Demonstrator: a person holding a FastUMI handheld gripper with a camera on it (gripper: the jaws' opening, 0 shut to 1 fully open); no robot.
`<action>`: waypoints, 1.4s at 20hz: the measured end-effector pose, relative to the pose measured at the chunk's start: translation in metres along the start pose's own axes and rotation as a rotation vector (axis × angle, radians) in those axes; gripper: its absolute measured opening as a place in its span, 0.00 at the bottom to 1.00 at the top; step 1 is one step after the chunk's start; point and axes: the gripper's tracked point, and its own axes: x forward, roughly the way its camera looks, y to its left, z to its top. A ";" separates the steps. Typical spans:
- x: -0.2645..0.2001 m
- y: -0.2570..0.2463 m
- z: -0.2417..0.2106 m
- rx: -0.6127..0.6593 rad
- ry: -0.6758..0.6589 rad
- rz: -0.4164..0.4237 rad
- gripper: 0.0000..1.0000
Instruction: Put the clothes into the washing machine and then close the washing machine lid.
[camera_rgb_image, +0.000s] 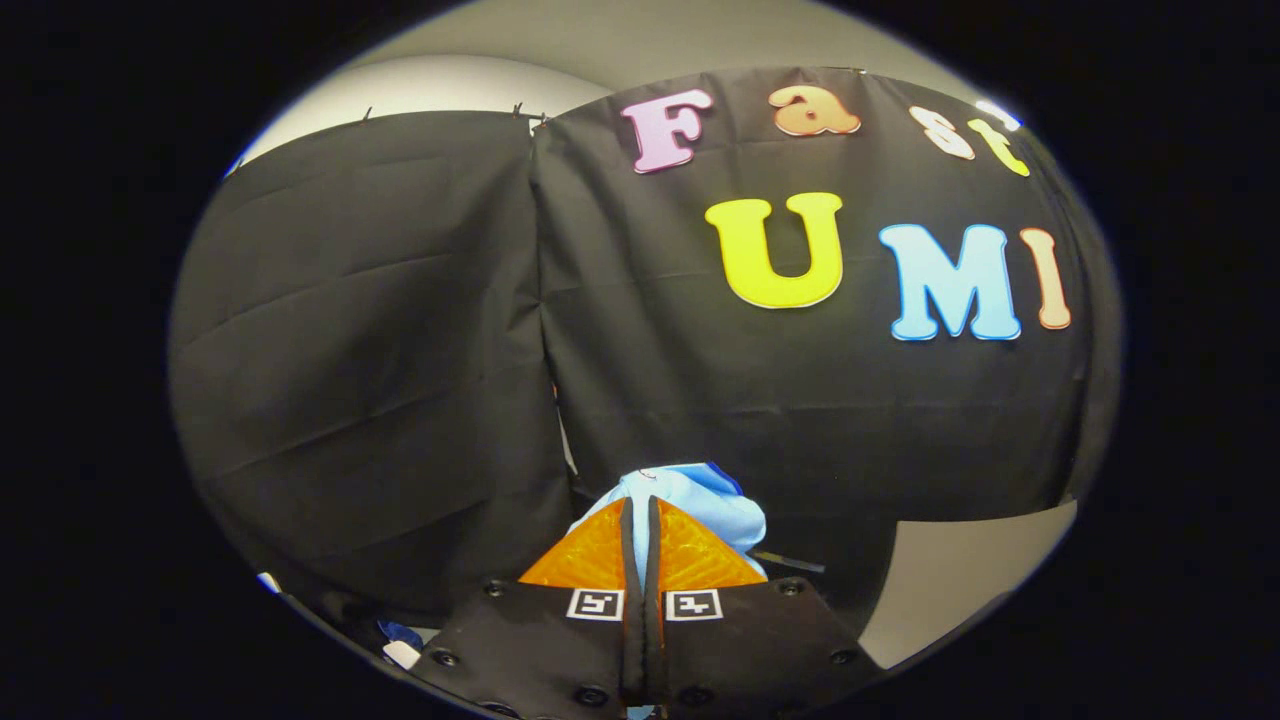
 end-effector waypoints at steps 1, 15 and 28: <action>0.008 0.008 -0.005 -0.003 0.010 0.012 0.01; 0.086 0.045 -0.107 -0.060 0.176 0.062 0.01; 0.105 0.016 -0.214 -0.046 0.332 -0.023 0.01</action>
